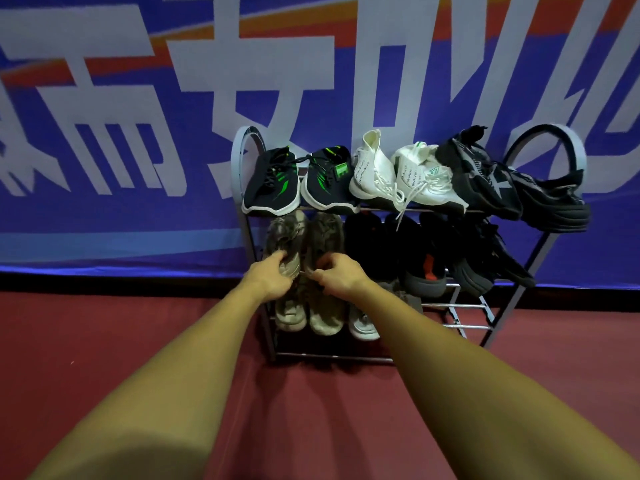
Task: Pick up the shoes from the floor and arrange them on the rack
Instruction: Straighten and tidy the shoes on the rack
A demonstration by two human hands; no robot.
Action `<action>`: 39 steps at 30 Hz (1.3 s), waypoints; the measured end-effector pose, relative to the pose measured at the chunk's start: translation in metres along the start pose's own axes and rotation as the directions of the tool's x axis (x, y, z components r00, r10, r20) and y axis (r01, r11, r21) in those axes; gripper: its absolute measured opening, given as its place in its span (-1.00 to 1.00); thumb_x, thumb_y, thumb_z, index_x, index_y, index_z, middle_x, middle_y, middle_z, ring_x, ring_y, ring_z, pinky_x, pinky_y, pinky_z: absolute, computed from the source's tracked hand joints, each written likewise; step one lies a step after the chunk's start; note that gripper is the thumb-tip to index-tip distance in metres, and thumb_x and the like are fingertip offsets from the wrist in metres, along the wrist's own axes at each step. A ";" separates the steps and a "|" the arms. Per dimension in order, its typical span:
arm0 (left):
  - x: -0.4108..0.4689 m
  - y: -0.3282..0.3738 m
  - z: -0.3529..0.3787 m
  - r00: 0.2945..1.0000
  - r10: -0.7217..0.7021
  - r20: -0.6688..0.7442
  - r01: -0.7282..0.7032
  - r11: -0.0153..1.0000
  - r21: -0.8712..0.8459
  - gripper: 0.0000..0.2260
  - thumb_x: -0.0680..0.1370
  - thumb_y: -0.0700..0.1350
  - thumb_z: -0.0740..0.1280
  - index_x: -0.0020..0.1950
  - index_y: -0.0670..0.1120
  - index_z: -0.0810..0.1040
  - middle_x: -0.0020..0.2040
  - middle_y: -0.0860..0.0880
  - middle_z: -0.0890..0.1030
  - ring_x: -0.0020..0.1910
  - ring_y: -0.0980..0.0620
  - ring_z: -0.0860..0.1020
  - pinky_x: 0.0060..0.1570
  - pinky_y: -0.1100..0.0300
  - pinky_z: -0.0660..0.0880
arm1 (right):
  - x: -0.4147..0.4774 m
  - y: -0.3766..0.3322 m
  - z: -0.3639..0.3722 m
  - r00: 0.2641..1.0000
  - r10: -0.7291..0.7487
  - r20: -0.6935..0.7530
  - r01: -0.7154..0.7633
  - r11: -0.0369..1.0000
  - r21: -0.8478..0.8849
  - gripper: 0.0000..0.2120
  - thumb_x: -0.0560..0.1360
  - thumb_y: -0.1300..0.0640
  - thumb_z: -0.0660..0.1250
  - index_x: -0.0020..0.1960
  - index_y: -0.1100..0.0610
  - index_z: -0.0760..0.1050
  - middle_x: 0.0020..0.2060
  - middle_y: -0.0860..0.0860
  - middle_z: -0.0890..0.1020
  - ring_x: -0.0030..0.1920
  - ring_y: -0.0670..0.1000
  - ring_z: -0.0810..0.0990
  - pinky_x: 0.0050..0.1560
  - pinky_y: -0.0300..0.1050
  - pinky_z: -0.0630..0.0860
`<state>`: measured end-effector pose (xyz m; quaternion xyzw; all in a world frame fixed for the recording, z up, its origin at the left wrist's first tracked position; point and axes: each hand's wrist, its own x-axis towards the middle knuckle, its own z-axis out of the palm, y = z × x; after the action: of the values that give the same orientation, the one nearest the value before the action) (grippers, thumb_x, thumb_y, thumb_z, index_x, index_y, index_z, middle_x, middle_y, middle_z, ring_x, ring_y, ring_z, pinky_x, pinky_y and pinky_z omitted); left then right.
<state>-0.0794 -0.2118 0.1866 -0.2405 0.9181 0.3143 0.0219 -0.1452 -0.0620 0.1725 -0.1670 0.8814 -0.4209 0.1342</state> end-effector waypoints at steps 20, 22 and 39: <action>0.007 0.012 0.009 0.983 -0.043 -0.178 0.097 0.948 0.303 -0.61 0.56 -0.16 0.28 0.37 0.06 0.39 0.25 -0.16 0.52 0.22 -0.22 0.51 -0.03 0.00 0.46 | -0.005 0.007 -0.016 0.990 0.016 0.141 -0.021 0.999 0.035 -0.82 0.51 0.01 0.40 -0.02 0.11 0.53 -0.21 0.04 0.61 -0.27 0.02 0.58 -0.31 -0.14 0.51; 0.006 0.011 0.010 0.981 -0.042 -0.188 0.101 0.944 0.315 -0.65 0.56 -0.19 0.27 0.32 0.07 0.43 0.23 -0.14 0.53 0.21 -0.21 0.51 -0.04 0.01 0.46 | -0.010 0.008 -0.022 0.987 0.034 0.156 -0.035 0.999 0.002 -0.79 0.53 0.11 0.36 0.12 0.17 0.52 -0.19 0.06 0.61 -0.24 0.03 0.60 -0.34 -0.18 0.49; -0.034 0.060 0.014 0.983 -0.028 -0.182 -0.048 0.914 -0.403 -0.76 0.31 0.12 0.29 -0.16 0.00 0.39 -0.06 -0.18 0.67 0.00 -0.22 0.63 -0.04 -0.01 0.56 | -0.044 -0.015 -0.043 0.974 0.118 0.194 -0.207 0.817 0.539 -0.62 0.63 -0.14 0.20 0.15 0.17 0.52 -0.17 0.11 0.63 -0.38 -0.05 0.53 -0.40 -0.26 0.33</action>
<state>-0.0782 -0.1481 0.2160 -0.2630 0.8323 0.4743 -0.1149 -0.1181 -0.0232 0.2149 -0.0764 0.7192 -0.6317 0.2791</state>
